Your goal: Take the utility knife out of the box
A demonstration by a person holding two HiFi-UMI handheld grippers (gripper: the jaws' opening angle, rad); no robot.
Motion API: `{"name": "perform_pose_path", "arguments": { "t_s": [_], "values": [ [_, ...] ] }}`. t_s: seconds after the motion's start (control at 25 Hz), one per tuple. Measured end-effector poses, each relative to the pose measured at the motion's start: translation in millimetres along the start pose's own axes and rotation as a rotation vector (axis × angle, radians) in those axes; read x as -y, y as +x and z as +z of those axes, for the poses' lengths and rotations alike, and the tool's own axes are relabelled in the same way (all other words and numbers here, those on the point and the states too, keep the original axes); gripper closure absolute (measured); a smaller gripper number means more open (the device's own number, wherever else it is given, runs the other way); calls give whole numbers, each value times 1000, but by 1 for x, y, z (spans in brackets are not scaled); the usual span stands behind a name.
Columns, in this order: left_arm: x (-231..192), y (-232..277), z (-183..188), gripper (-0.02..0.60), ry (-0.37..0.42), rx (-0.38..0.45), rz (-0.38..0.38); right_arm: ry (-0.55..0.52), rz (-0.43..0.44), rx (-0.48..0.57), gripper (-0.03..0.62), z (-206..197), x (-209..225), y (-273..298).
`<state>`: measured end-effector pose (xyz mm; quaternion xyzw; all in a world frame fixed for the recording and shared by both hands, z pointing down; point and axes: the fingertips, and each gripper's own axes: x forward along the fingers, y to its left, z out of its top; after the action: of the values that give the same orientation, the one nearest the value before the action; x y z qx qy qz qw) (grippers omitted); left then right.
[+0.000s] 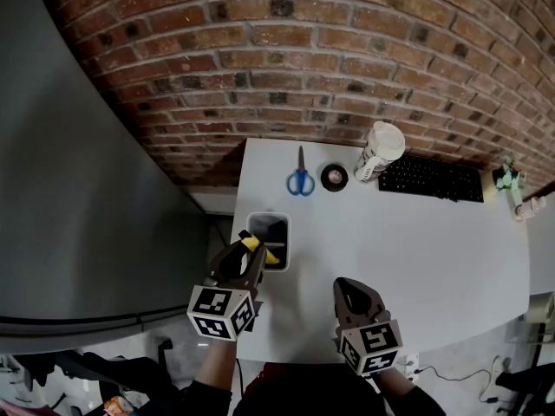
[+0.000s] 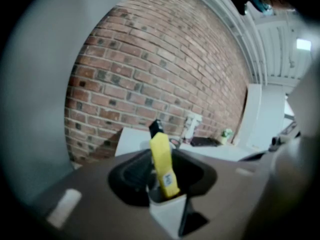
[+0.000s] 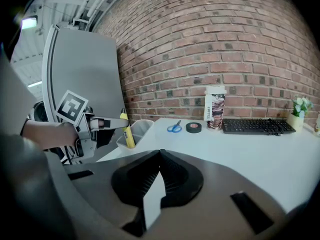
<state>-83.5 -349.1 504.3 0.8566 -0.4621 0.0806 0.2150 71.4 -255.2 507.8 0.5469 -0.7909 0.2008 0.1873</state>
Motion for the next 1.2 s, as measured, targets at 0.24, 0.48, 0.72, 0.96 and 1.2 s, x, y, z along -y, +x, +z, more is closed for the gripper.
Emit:
{"name": "perform_pose_path", "arguments": {
  "t_s": [0.24,0.48,0.72,0.96,1.2],
  "values": [
    [5,-5,1,462,9,7,-12,-5,-6,-1,586,-1,-6,-3],
    [11,-7,2,468,36,2,-20,-10,-17,-6,586,-1,-8,-7],
    [17,-8,2,472,55,-5,-29,-21,-22,-10,586,-2,-7,-9],
    [23,-10,1,477,82,-12,-23,-24,-18,-3,586,0,-8,-7],
    [24,-14,3,480,117,-5,-7,-16,-15,-4,586,-2,-8,-10]
  ]
}}
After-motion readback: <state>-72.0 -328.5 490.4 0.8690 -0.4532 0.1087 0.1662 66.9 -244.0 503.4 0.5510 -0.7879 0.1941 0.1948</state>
